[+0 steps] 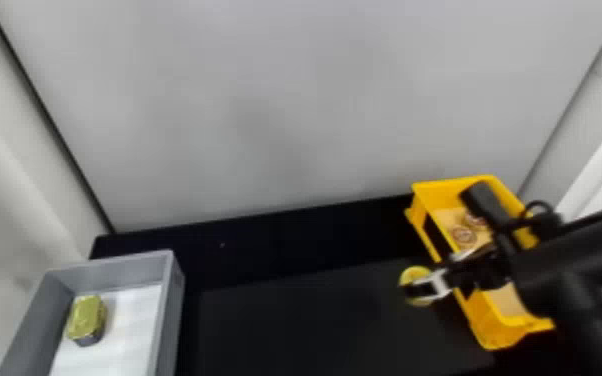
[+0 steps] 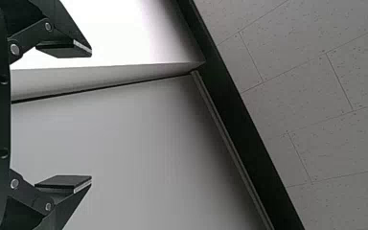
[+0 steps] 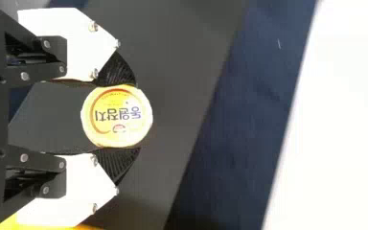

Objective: Pick up the round yellow can and place it in the yellow rectangular box

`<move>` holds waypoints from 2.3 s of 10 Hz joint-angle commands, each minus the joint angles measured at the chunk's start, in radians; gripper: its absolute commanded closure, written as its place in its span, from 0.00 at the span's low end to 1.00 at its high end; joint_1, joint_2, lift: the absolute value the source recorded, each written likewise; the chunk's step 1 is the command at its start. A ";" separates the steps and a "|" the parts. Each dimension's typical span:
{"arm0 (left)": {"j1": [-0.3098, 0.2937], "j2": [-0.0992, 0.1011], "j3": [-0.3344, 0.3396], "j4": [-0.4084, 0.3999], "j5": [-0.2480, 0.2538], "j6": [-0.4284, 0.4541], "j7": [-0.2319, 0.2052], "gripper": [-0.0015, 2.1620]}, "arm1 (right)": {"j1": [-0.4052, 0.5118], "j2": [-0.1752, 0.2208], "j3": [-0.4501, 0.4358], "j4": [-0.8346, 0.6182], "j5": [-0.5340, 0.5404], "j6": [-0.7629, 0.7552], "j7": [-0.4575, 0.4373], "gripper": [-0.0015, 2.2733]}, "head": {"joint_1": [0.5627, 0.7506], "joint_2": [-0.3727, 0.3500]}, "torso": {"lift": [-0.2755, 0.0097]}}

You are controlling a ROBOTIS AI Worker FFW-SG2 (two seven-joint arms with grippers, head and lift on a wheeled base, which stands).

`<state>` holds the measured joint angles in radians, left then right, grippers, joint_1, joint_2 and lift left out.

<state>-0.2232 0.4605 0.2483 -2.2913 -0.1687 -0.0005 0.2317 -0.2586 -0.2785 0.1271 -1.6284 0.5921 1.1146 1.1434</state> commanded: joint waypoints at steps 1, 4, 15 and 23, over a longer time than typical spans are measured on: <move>-0.004 0.008 0.000 -0.005 0.000 0.005 0.000 0.15 | -0.002 -0.018 -0.158 -0.007 0.068 -0.011 0.002 0.31 | 0.95 0.54 | 0.96; 0.002 0.009 0.003 -0.007 0.000 0.005 0.000 0.15 | -0.002 -0.024 -0.304 0.009 0.080 -0.046 -0.069 0.32 | 0.95 0.54 | 0.96; -0.010 -0.002 -0.017 -0.004 -0.002 0.000 0.000 0.15 | -0.047 -0.123 -0.445 0.559 -0.770 -0.376 -0.622 0.32 | 0.95 0.54 | 0.96; -0.016 -0.008 -0.027 0.000 -0.002 -0.006 -0.002 0.15 | -0.059 -0.126 -0.449 0.644 -0.795 -0.406 -0.654 0.21 | 0.95 0.54 | 0.96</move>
<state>-0.2408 0.4543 0.2219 -2.2929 -0.1703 -0.0057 0.2303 -0.3178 -0.4077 -0.3262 -0.9894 -0.1899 0.7118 0.4979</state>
